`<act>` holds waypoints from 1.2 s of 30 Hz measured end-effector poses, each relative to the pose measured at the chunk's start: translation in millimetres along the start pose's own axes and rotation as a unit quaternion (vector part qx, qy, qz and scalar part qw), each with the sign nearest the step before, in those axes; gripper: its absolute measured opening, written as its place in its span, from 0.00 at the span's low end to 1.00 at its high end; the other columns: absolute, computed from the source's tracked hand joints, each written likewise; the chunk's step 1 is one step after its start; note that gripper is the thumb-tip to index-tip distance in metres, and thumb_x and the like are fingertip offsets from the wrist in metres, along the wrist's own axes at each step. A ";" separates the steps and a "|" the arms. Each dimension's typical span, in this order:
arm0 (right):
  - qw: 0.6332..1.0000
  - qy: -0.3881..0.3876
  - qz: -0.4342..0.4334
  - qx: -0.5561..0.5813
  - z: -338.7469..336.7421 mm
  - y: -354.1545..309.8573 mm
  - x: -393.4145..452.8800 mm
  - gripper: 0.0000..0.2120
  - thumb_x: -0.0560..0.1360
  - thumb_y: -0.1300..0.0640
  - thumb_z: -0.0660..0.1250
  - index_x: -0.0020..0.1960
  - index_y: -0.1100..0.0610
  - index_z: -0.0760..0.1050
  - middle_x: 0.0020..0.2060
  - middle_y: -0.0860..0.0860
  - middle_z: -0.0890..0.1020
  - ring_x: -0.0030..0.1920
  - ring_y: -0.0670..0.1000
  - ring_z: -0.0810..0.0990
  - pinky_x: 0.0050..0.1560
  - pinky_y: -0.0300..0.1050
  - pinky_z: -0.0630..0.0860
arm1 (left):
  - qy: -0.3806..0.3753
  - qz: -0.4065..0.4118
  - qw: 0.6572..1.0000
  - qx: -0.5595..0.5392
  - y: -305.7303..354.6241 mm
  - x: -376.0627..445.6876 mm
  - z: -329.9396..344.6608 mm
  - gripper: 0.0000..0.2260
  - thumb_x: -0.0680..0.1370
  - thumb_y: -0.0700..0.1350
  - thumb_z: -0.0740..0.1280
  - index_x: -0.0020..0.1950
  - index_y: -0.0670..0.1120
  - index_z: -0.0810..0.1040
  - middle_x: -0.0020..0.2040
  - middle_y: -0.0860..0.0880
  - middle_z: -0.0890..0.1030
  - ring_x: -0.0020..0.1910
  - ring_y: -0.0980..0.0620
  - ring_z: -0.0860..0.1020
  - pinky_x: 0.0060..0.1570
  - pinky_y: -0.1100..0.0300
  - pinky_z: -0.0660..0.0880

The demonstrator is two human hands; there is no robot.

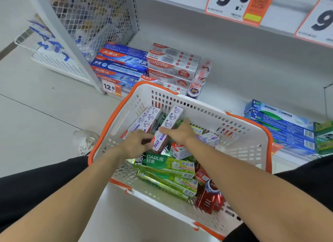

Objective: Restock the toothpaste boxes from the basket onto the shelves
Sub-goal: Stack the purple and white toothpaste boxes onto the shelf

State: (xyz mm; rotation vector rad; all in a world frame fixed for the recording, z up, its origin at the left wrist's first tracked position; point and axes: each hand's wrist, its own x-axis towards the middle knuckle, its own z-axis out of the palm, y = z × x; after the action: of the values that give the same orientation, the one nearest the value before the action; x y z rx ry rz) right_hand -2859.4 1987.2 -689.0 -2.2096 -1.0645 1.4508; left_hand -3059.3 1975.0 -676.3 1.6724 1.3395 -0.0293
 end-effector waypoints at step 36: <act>0.988 -0.046 -0.081 0.125 -117.6 33.0 -79.2 0.37 0.60 0.41 0.83 0.62 0.53 0.72 0.45 0.53 0.88 0.41 0.58 0.87 0.43 0.62 0.84 | -0.008 -0.036 0.999 -0.005 29.7 -63.7 6.7 0.09 0.73 0.47 0.75 0.51 0.55 0.79 0.47 0.55 0.84 0.42 0.62 0.81 0.40 0.70 0.76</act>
State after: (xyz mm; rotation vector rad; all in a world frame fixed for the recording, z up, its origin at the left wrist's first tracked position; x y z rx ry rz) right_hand -2759.3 1925.6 -603.0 -1.8562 -1.0038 1.5328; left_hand -3058.6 1925.1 -626.2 1.6125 1.3853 -0.0765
